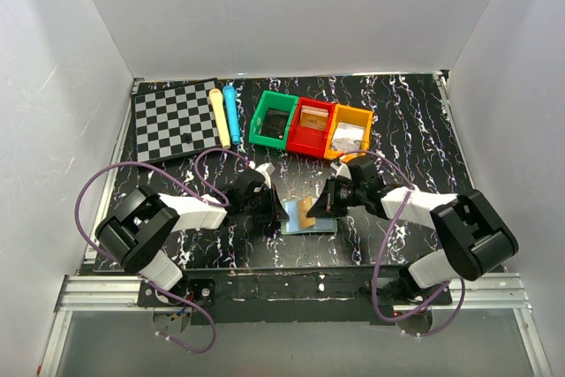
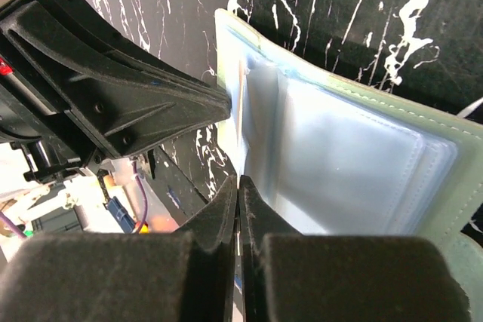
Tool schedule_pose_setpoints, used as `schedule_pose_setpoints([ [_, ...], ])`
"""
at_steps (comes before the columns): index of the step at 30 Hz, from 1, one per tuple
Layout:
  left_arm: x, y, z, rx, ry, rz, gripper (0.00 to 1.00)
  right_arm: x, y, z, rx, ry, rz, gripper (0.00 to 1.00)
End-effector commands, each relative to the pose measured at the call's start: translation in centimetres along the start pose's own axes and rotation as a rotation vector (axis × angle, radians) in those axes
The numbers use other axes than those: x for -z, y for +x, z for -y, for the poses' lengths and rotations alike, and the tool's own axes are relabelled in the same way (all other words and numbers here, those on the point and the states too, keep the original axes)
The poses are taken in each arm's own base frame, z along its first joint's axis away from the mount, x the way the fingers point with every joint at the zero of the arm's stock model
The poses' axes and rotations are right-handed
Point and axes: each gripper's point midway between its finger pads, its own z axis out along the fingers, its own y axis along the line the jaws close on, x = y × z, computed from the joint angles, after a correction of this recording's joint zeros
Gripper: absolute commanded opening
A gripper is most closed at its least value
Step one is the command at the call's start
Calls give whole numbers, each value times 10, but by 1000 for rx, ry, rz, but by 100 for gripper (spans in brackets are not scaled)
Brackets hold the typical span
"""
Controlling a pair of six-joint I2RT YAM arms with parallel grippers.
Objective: Take the credit cards out of the card holder
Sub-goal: Remove the credit card from the card holder.
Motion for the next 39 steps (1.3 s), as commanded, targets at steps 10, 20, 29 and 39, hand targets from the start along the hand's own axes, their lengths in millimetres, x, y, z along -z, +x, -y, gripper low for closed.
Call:
schedule_pose_setpoints([
  [10, 9, 24, -40, 0, -154, -48, 0, 22, 1, 4, 49, 45, 23, 1],
  [20, 27, -9, 3, -54, -49, 31, 19, 54, 0, -4, 124, 117, 65, 1],
  [29, 83, -59, 84, -150, 169, 201, 59, 102, -13, -49, 348, 113, 152, 1],
  [39, 159, -45, 163, -393, 694, 324, 60, 123, 48, -125, 576, -248, -107, 1],
])
